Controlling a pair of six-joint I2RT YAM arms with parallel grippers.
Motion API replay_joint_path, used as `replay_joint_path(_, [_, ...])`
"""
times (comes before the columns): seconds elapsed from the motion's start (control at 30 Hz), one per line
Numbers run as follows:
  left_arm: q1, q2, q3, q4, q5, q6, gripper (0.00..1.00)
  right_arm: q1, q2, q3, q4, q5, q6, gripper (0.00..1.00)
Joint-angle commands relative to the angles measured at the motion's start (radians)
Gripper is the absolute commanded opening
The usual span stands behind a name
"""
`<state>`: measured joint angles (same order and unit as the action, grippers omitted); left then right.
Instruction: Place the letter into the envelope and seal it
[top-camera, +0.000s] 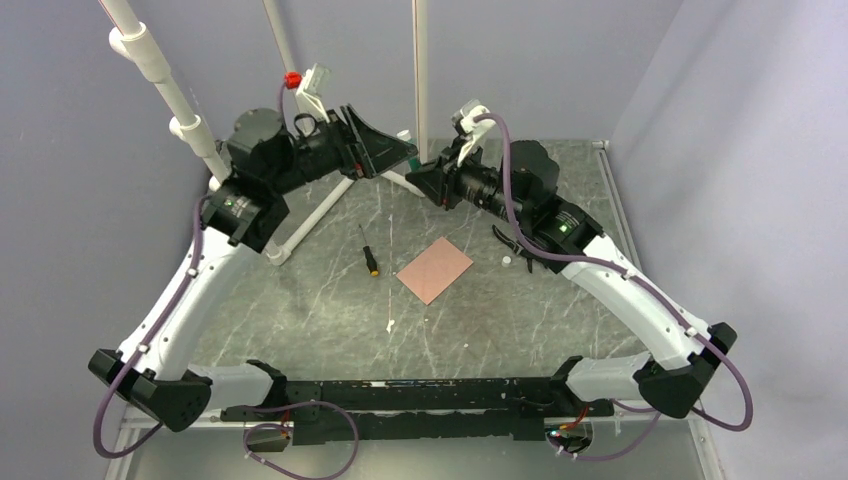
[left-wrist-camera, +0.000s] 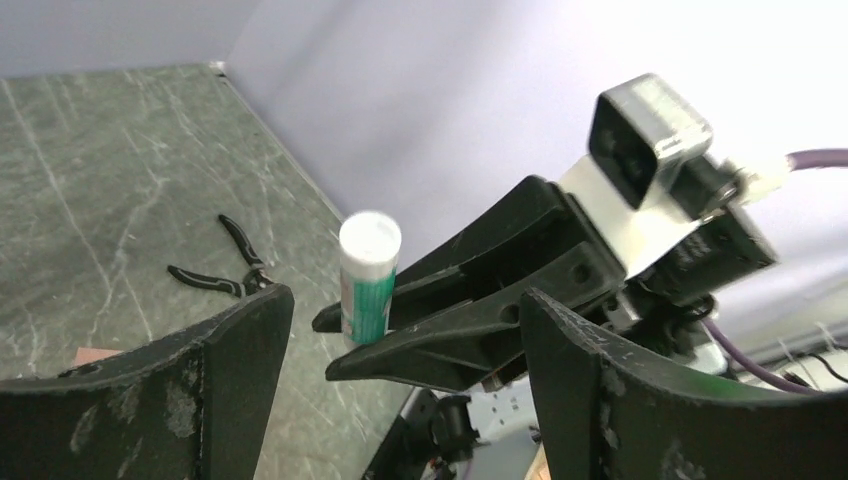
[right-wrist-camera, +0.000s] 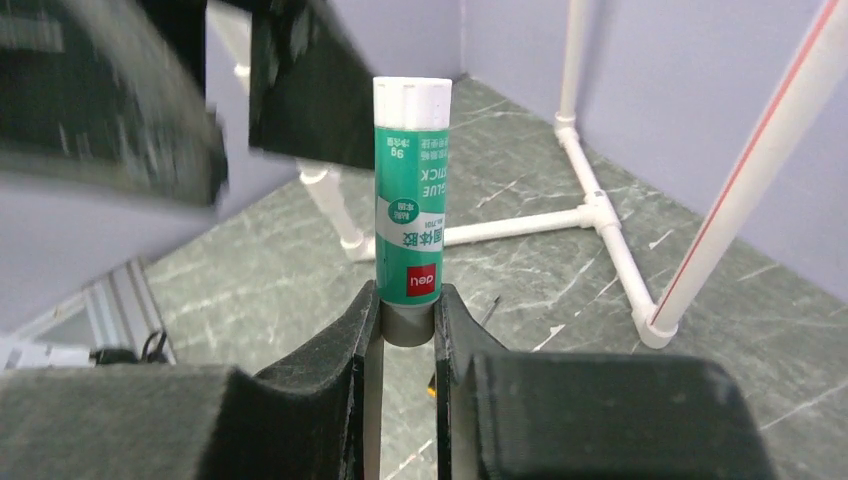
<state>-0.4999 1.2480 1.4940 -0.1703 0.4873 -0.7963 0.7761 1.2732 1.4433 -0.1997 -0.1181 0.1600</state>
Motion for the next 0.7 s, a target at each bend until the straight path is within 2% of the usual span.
replay_joint_path(0.0, [0.062,0.052,0.14,-0.192,0.204,0.004,0.87,0.0,-0.062,0.018,-0.074,-0.186,-0.15,0.0])
replay_joint_path(0.17, [0.073,0.076,0.153,-0.251,0.321,0.001,0.86,0.0,-0.015,0.12,-0.258,-0.195,-0.246,0.0])
replay_joint_path(0.3, [0.075,0.082,0.135,-0.299,0.35,0.018,0.85,0.001,-0.004,0.146,-0.305,-0.202,-0.281,0.0])
replay_joint_path(0.4, [0.075,0.088,0.105,-0.266,0.399,-0.012,0.78,0.001,0.015,0.169,-0.348,-0.229,-0.31,0.0])
replay_joint_path(0.43, [0.075,0.089,0.095,-0.251,0.414,-0.019,0.72,0.002,0.021,0.181,-0.366,-0.239,-0.321,0.0])
replay_joint_path(0.5, [0.075,0.1,0.081,-0.235,0.444,-0.026,0.66,0.002,0.038,0.203,-0.41,-0.253,-0.334,0.0])
replay_joint_path(0.67, [0.075,0.134,0.087,-0.294,0.464,0.001,0.52,0.002,0.08,0.251,-0.492,-0.246,-0.364,0.0])
